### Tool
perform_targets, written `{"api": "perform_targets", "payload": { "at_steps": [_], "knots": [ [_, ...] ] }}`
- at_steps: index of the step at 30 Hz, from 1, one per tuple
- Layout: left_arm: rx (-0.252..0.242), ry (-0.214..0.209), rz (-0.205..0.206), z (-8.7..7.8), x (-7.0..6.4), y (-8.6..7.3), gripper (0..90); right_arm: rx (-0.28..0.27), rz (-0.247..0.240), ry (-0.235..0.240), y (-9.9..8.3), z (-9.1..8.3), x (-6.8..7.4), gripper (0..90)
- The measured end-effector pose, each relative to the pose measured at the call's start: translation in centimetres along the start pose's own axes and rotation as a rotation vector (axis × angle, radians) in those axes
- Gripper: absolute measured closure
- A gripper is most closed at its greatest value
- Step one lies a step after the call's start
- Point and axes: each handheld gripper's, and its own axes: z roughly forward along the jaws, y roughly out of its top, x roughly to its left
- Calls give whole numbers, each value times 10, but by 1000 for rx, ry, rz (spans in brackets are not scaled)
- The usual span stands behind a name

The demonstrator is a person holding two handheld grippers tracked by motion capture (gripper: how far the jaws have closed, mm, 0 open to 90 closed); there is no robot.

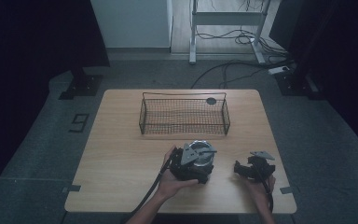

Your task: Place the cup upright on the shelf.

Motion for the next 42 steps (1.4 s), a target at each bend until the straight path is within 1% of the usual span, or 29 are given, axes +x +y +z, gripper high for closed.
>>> {"api": "perform_targets", "payload": {
  "at_steps": [1,5,13,18,22,24,29,37,39,42],
  "knots": [
    [-10,1,2,-3,0,3,38,0,0,0,0,0,0,0],
    [-20,-1,0,-8,3,7,38,0,1,0,0,0,0,0],
    [-26,4,-5,-11,7,11,38,0,1,0,0,0,0,0],
    [-39,1,-20,-13,12,15,38,1,1,0,0,0,0,0],
    [-44,1,-21,-14,15,19,38,0,1,0,0,0,0,0],
    [-49,0,-29,-15,18,21,38,0,2,0,0,0,0,0],
    [-53,16,-32,-14,23,26,38,-1,1,-1,0,0,0,0],
    [-65,27,-32,-15,26,32,39,0,0,0,0,0,0,0],
    [-72,34,-36,-15,27,34,38,1,0,0,0,0,0,0],
    [-79,33,-44,-15,29,36,39,1,0,0,0,0,0,0]
  ]
}}
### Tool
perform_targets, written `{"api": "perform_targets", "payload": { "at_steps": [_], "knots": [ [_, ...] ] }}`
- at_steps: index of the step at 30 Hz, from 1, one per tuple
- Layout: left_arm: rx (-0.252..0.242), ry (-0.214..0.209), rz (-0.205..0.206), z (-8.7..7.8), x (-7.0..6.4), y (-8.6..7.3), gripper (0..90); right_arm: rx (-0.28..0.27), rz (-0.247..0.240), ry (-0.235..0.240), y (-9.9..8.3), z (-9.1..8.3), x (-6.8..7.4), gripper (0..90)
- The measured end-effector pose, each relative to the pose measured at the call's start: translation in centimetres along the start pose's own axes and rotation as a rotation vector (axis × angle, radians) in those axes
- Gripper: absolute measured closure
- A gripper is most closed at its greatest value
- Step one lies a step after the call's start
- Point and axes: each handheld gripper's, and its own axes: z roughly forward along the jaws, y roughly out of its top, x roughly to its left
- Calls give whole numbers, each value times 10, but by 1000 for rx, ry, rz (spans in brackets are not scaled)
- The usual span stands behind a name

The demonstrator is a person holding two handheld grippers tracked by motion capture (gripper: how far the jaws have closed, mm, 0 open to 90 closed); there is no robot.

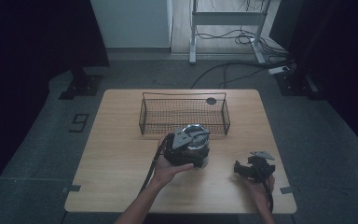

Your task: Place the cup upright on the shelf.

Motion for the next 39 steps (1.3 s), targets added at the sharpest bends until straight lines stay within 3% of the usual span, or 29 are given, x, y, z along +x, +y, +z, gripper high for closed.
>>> {"api": "perform_targets", "payload": {
  "at_steps": [20,25,39],
  "knots": [
    [5,14,-12,3,8,8,39,0,0,0,0,0,0,0],
    [5,36,-15,5,10,9,39,0,0,1,0,0,0,0],
    [-4,24,-29,6,12,16,39,-2,1,0,0,0,0,0]
  ]
}}
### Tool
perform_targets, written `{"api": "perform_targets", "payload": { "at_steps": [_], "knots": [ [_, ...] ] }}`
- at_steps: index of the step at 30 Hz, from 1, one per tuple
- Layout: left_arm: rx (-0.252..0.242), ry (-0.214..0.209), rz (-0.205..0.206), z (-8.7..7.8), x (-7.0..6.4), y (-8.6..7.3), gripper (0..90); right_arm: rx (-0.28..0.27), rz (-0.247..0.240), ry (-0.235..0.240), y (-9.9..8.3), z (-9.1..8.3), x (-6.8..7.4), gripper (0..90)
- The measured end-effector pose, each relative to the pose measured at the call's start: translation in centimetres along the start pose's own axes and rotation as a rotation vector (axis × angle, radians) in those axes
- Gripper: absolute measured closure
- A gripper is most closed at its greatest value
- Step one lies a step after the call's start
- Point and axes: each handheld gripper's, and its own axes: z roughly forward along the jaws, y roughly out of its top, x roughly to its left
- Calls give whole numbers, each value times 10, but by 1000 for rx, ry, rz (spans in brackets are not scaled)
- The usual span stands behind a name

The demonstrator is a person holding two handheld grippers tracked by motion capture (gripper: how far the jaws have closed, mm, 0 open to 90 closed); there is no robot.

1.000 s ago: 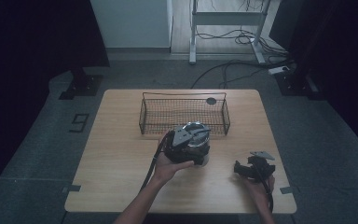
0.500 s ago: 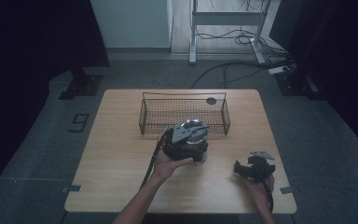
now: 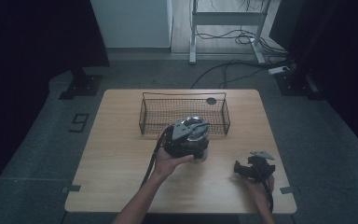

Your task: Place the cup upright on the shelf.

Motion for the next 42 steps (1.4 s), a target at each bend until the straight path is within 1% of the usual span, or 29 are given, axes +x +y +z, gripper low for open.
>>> {"api": "perform_targets", "payload": {
  "at_steps": [9,16,21,31,42],
  "knots": [
    [-5,0,-11,3,1,4,39,2,0,1,0,0,0,0],
    [-15,0,-11,4,2,9,39,2,-1,1,0,0,0,0],
    [-11,5,-9,6,3,11,39,2,-1,1,0,0,0,0],
    [-4,4,-28,13,7,13,39,2,-2,1,0,0,0,0],
    [-7,9,-28,16,9,17,39,2,-1,0,0,0,0,0]
  ]
}}
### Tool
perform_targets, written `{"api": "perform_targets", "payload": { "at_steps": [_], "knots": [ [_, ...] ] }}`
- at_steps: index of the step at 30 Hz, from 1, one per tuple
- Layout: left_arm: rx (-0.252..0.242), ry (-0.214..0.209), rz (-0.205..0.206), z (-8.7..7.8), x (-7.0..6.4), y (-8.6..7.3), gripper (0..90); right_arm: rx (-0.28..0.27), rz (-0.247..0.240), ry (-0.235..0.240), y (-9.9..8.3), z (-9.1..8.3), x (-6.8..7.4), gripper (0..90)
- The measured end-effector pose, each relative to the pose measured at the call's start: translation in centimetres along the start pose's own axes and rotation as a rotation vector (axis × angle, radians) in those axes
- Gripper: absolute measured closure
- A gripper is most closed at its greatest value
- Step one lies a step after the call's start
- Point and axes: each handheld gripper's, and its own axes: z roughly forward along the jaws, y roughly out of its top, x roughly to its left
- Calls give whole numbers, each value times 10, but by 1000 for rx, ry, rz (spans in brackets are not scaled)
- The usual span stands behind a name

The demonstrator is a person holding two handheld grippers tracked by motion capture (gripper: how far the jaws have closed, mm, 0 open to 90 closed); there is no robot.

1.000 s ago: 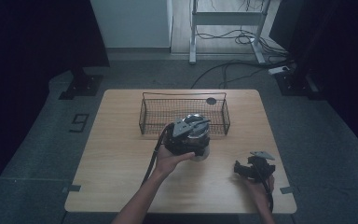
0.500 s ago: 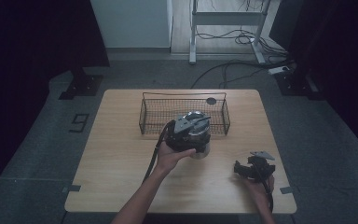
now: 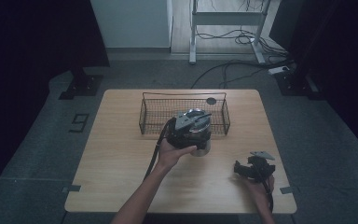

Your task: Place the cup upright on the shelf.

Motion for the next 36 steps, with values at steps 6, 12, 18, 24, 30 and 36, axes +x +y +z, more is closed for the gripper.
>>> {"api": "perform_targets", "payload": {
  "at_steps": [6,12,18,24,30,36],
  "knots": [
    [0,-1,0,2,0,2,39,1,-1,-1,0,0,0,0],
    [3,-5,-5,5,1,4,39,1,-1,0,0,0,0,0],
    [6,-4,2,8,-1,7,39,1,-1,0,0,0,0,0],
    [-3,-13,-5,9,-1,12,39,1,-1,0,0,0,0,0],
    [-7,-15,-15,9,0,16,39,1,0,0,0,0,0,0],
    [-7,-17,-18,9,2,18,39,1,-1,0,0,0,0,0]
  ]
}}
